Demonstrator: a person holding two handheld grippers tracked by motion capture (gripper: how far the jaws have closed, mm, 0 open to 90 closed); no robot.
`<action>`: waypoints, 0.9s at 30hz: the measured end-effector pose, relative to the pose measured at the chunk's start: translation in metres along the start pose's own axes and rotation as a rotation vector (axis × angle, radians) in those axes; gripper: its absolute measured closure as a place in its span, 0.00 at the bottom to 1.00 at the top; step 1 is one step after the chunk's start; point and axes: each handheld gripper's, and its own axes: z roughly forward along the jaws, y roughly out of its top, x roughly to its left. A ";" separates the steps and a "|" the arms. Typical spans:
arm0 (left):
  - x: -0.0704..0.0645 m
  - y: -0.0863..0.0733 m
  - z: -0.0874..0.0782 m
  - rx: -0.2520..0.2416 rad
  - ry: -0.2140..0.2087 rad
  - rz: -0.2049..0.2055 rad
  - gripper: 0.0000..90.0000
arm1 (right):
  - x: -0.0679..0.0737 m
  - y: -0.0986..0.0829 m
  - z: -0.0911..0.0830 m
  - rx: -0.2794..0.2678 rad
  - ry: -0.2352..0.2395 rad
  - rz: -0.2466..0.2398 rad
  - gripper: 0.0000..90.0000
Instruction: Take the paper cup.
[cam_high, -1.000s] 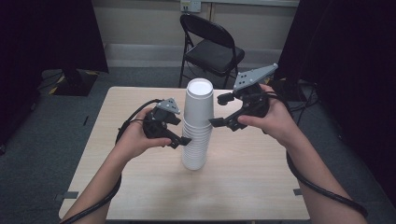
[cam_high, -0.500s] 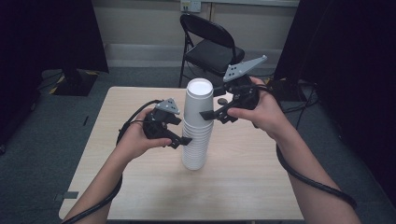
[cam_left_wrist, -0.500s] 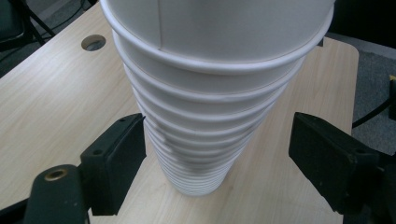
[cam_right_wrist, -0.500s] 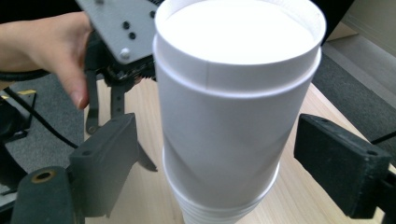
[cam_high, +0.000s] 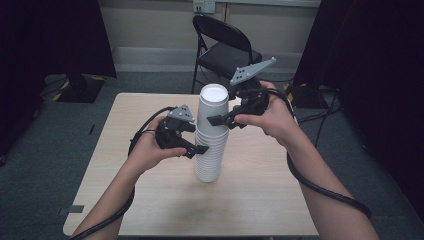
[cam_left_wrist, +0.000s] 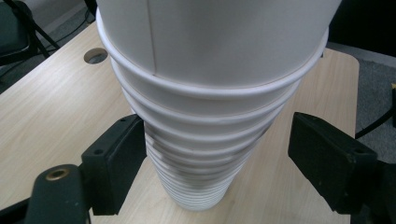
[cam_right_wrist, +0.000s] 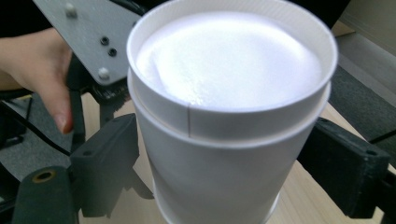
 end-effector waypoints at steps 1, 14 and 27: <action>0.000 0.000 0.000 0.000 0.001 0.001 0.21 | 0.000 0.000 0.001 -0.001 0.001 -0.002 0.16; -0.001 0.000 0.000 0.005 0.016 0.019 0.22 | 0.001 0.003 -0.003 -0.026 -0.014 0.002 0.22; 0.000 0.002 0.000 0.012 0.019 0.015 0.22 | 0.001 0.005 -0.009 -0.054 -0.012 0.022 0.23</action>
